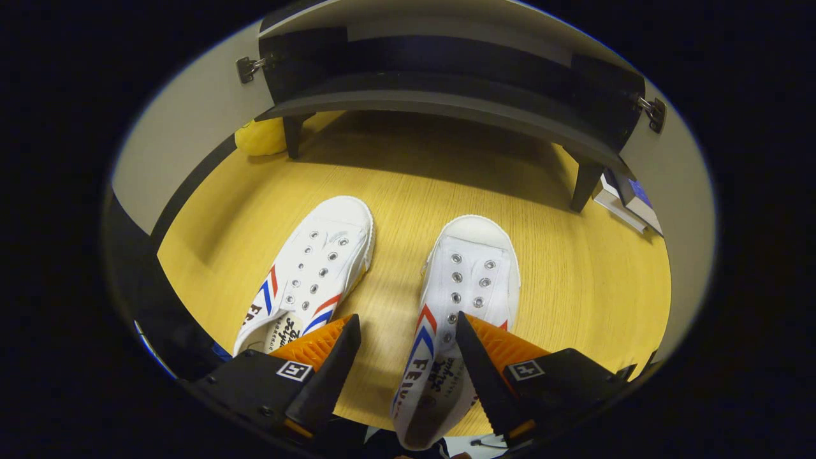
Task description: Grab one shoe with the right hand and put it into the shoe cabinet, grab the other shoe with the left hand and put it into the shoe cabinet; then close the right door with the right hand and the left door with the left hand.
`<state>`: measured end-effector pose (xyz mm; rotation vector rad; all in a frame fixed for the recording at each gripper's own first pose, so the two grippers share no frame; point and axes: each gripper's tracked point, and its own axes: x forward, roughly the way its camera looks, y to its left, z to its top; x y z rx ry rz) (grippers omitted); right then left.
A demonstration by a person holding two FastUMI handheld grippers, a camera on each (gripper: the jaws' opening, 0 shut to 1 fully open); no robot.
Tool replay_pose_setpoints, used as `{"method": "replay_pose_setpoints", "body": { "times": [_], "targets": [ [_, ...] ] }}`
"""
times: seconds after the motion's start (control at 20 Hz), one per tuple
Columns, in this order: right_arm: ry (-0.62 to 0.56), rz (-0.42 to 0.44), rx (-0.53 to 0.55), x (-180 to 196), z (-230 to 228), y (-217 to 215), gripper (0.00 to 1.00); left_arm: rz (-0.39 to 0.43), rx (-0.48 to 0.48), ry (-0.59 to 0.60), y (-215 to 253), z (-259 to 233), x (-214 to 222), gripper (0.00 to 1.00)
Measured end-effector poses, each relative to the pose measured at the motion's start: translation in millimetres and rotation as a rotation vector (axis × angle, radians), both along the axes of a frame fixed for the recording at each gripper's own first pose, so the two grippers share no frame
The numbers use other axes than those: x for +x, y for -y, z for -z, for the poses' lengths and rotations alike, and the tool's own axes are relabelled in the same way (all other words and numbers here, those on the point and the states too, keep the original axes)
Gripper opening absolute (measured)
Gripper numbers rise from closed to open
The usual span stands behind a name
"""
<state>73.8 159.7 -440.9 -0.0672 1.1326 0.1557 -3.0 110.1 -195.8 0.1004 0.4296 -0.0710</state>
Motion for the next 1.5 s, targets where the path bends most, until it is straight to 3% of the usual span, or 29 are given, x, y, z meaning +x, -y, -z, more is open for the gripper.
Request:
{"method": "replay_pose_setpoints", "body": {
  "times": [0.15, 0.35, 0.45, 0.55, 0.6, 0.7, 0.75, 0.8, 1.1, 1.5],
  "targets": [
    [-0.023, -0.046, -0.114, 0.4, 8.6, 3.2, 0.93, 0.013, 0.018, 0.003, 7.6, -6.2, 3.9, 0.94],
    [0.021, -0.071, -0.262, 4.0, 11.4, 21.8, 0.79, 0.048, 0.018, 0.011, 23.0, -10.6, 9.2, 0.94],
    [0.029, -0.041, -0.208, 3.7, 11.8, 18.5, 0.36, 0.068, 0.007, 0.007, 34.0, -10.0, 13.3, 0.94],
    [0.027, -0.013, -0.179, 2.7, 7.1, 20.8, 0.36, 0.088, -0.004, -0.001, 44.2, -7.8, 15.6, 0.94],
    [0.014, -0.017, -0.153, 5.8, 10.9, 22.2, 0.26, 0.098, -0.015, -0.006, 48.1, -5.4, 16.8, 0.94],
    [0.010, -0.016, -0.128, 4.5, 2.9, 21.4, 0.16, 0.103, -0.030, -0.015, 50.8, -4.4, 20.2, 0.94],
    [0.004, -0.006, -0.107, 7.3, 13.0, 22.3, 0.16, 0.108, -0.026, -0.009, 52.1, -6.2, 22.5, 0.94],
    [-0.001, 0.007, -0.083, 4.1, 4.0, 24.3, 0.04, 0.119, -0.017, 0.000, 53.9, -8.1, 23.7, 0.94],
    [0.013, 0.054, -0.015, 4.6, -19.7, 31.9, 0.00, 0.164, -0.001, 0.006, 66.9, -3.7, 30.8, 0.94],
    [0.160, 0.119, 0.055, 17.2, -124.7, 52.9, 0.02, 0.238, 0.007, 0.017, 87.6, 4.5, 47.0, 0.94]
  ]
}}
